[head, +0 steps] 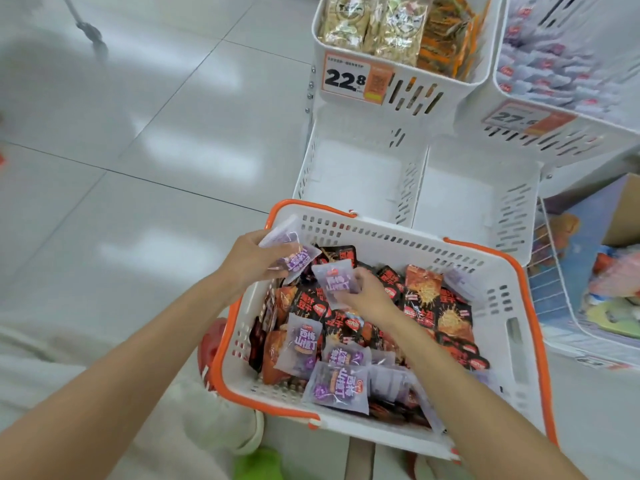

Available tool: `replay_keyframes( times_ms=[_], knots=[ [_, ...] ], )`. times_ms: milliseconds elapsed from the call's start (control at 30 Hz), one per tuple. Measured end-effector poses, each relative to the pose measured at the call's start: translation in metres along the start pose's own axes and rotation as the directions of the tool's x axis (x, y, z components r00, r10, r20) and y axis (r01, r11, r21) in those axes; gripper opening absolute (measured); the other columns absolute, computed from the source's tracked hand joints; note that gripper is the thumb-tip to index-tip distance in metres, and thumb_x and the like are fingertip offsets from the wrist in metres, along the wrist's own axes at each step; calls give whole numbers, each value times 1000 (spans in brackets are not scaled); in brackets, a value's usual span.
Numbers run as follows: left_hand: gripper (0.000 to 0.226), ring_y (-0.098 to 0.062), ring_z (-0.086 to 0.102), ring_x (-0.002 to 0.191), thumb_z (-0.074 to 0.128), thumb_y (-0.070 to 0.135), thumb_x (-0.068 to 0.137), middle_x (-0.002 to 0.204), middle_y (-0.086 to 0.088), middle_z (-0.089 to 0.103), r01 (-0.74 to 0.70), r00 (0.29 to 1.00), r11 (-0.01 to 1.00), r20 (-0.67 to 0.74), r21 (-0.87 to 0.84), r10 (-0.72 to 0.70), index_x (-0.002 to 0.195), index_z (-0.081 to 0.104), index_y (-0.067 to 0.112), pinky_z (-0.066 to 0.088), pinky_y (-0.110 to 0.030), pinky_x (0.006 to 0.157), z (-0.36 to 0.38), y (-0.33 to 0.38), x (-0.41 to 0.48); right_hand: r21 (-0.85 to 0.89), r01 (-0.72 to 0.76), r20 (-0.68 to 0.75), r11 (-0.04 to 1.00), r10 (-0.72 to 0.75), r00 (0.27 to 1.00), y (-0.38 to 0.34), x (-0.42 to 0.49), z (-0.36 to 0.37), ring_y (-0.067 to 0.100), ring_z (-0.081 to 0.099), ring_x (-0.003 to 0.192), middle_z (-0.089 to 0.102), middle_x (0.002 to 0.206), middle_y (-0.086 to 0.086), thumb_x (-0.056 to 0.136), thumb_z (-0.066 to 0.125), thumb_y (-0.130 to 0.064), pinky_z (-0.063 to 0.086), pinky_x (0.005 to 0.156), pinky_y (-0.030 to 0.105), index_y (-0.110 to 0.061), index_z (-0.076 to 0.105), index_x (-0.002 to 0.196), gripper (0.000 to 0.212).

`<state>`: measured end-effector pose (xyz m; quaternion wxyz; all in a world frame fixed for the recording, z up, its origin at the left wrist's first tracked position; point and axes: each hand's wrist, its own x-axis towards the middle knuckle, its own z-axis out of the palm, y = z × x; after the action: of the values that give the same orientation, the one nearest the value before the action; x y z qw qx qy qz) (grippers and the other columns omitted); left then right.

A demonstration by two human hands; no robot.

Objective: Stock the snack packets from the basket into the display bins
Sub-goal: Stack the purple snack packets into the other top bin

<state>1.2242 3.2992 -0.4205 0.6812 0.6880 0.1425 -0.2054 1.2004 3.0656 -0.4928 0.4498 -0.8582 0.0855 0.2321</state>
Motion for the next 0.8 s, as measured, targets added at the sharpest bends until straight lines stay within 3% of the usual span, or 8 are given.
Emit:
replay_keyframes(
  times_ms=[100, 200, 267, 333, 467, 567, 667, 800],
  knots=[
    [24, 3, 64, 72, 73, 17, 86, 94, 7, 71, -96, 995, 995, -23, 5, 96, 110, 71, 19, 50, -11, 62, 11, 2, 1, 423, 25, -38, 906, -10, 999, -31, -18, -38, 10, 66, 99, 69, 109, -4, 85, 73, -9, 51, 91, 29, -18, 53, 124, 44],
    [17, -2, 67, 75, 70, 14, 90, 88, 9, 74, -122, 992, 991, -29, -49, 121, 106, 68, 21, 56, -20, 73, 27, 9, -1, 697, 42, -4, 716, -54, 999, -53, -28, -52, 10, 67, 95, 67, 118, 3, 91, 65, -10, 49, 88, 26, -16, 56, 123, 34],
    [24, -17, 69, 87, 66, 6, 90, 103, -4, 72, -39, 996, 984, 71, -174, 52, 112, 60, 13, 57, -36, 87, 39, 15, -3, 789, 40, -6, 613, -57, 998, -66, -35, -54, 7, 66, 84, 65, 118, 7, 96, 58, -14, 51, 83, 26, -7, 57, 125, 29],
    [41, -29, 67, 97, 67, 2, 80, 113, -16, 66, 39, 977, 957, 213, -286, 24, 118, 52, 9, 54, -46, 95, 51, 22, -6, 818, 54, -29, 573, -52, 998, -74, -39, -54, 17, 67, 97, 66, 120, 14, 98, 56, -18, 51, 96, 34, 0, 56, 128, 35],
    [81, -28, 65, 100, 81, 38, 65, 111, -15, 64, -3, 945, 982, 322, -191, 65, 129, 46, 2, 52, -48, 98, 74, 33, -12, 899, 94, -76, 428, -59, 995, -79, -44, -63, 31, 65, 103, 65, 118, 18, 98, 54, -13, 45, 102, 54, -9, 49, 127, 30],
    [72, -16, 66, 93, 88, 47, 63, 106, -2, 66, -204, 971, 955, 169, 217, 170, 121, 51, 27, 54, -30, 83, 87, 42, -13, 893, 174, -143, 415, -106, 984, -80, -49, -77, 29, 68, 96, 69, 114, 13, 95, 57, -7, 50, 93, 54, -21, 43, 136, 46],
    [60, -6, 60, 97, 88, 27, 70, 110, 9, 62, -349, 933, 886, 201, 305, 298, 120, 54, 34, 47, -22, 84, 99, 57, -11, 884, 219, -170, 412, -153, 974, -81, -62, -102, 27, 67, 93, 66, 119, 16, 89, 59, 9, 55, 84, 43, -34, 34, 145, 75],
    [59, 0, 65, 89, 86, 4, 69, 105, 7, 68, -504, 849, 828, 315, 245, 423, 116, 57, 25, 53, -20, 78, 120, 84, -6, 540, 327, -195, 776, -263, 945, -84, -78, -155, 16, 67, 99, 63, 123, 11, 74, 77, -4, 53, 91, 38, -28, 52, 137, 72]
  ],
)
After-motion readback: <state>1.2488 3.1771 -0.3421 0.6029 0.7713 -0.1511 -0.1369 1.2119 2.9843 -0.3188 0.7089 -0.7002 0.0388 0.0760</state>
